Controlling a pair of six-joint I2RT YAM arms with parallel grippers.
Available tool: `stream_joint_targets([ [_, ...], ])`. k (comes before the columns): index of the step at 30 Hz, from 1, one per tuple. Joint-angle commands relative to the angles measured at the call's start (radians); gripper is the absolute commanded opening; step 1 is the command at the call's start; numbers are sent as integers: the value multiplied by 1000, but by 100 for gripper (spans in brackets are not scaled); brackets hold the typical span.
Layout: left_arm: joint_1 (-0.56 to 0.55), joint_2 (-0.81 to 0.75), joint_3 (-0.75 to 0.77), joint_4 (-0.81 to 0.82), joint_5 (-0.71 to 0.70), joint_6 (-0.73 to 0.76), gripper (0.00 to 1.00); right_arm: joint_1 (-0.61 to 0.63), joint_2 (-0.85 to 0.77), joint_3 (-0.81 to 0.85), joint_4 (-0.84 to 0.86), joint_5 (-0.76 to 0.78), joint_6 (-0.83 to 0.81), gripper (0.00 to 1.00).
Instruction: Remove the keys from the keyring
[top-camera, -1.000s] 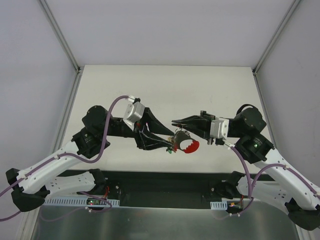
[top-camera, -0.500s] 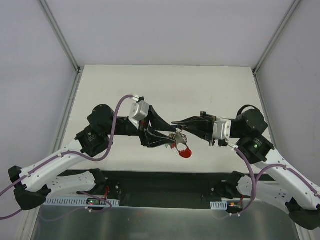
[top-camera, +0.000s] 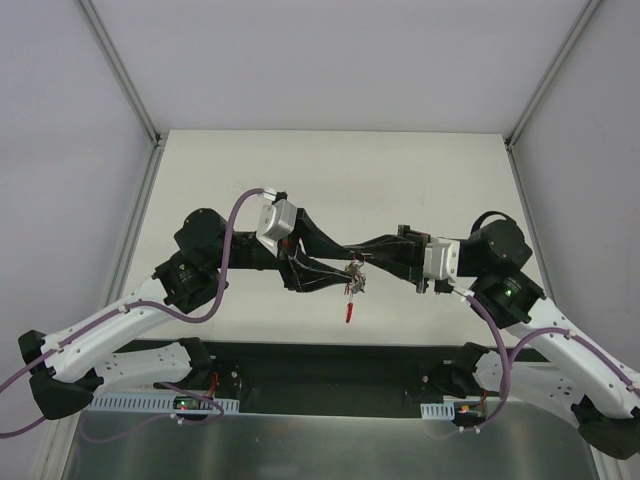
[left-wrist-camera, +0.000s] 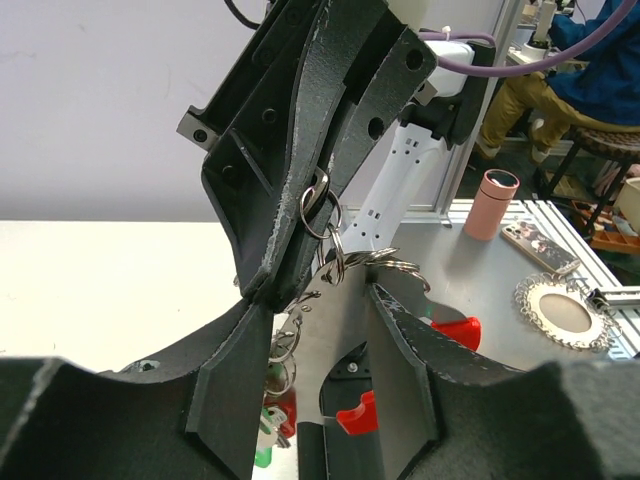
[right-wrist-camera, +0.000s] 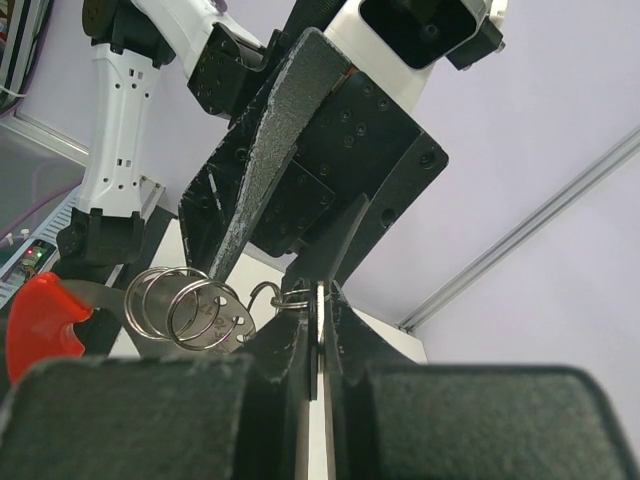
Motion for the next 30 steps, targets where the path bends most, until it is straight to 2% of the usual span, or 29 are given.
stream_joint_targets([
  [1,-10,-32,13,76,24,3,40,6,-6,4,90,-13,12,1],
  [12,-10,-50,13,77,56,-1,33,4,33,12,101,-13,26,1],
  [16,-10,-51,9,83,61,-12,32,6,34,4,100,30,19,1],
  [25,-10,-79,-23,102,43,-23,38,6,31,-10,97,134,10,1],
  [30,-10,-111,-51,111,-5,-20,46,6,23,-15,104,188,24,1],
])
